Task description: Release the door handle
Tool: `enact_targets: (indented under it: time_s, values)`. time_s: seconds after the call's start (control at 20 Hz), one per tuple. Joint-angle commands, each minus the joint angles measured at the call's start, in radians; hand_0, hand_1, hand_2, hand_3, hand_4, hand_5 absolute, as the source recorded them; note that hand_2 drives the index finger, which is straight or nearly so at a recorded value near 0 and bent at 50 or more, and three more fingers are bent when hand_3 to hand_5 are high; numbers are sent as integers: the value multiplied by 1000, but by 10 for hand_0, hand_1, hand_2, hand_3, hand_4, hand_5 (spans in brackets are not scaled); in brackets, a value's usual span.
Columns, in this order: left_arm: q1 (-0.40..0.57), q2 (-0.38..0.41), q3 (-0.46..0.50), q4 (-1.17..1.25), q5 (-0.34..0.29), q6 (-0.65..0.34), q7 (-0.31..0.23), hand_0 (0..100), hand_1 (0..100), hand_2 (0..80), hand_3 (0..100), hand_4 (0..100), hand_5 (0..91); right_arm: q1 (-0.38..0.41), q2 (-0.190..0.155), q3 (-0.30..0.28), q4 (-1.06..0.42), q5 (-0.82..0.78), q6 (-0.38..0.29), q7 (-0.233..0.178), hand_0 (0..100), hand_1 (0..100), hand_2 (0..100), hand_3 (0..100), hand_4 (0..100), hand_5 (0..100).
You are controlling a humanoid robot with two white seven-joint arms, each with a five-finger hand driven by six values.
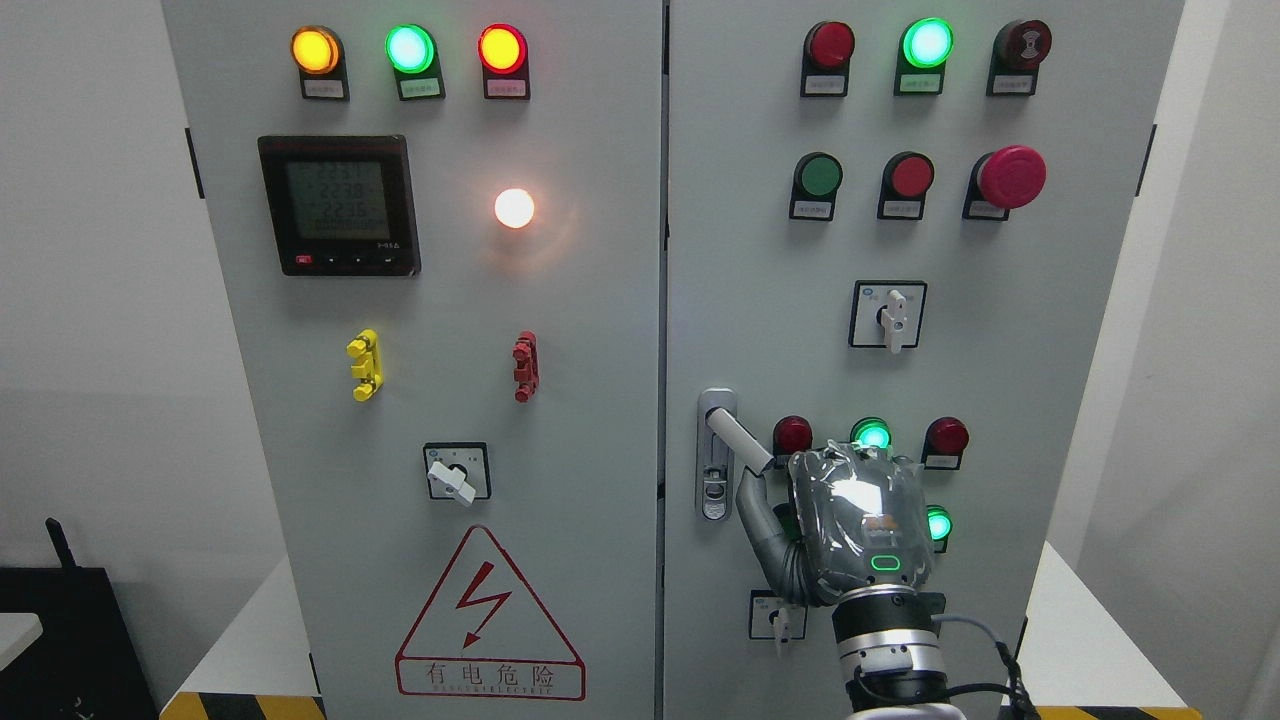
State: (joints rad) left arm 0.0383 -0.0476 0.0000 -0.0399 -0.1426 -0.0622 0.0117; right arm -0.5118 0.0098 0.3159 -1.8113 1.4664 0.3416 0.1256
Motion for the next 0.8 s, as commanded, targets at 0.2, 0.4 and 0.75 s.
enact_targets:
  time_s: [0.2,0.4,0.75]
  values:
    - [0,0,-25,0,0,-1,1,120,389,0,0,0,0,-2,26,-6,-2,-1,0,0,644,0,1000,1000,919,972]
    - [0,0,-25,0,0,1,1,120,389,0,0,0,0,-8,27,-6,-2,-1,0,0,646,0,1000,1000,920,972]
    - [0,0,-25,0,0,-1,1,120,389,0,0,0,0,-8,26,-9,-2,-1,0,0,650,0,1000,1000,921,973]
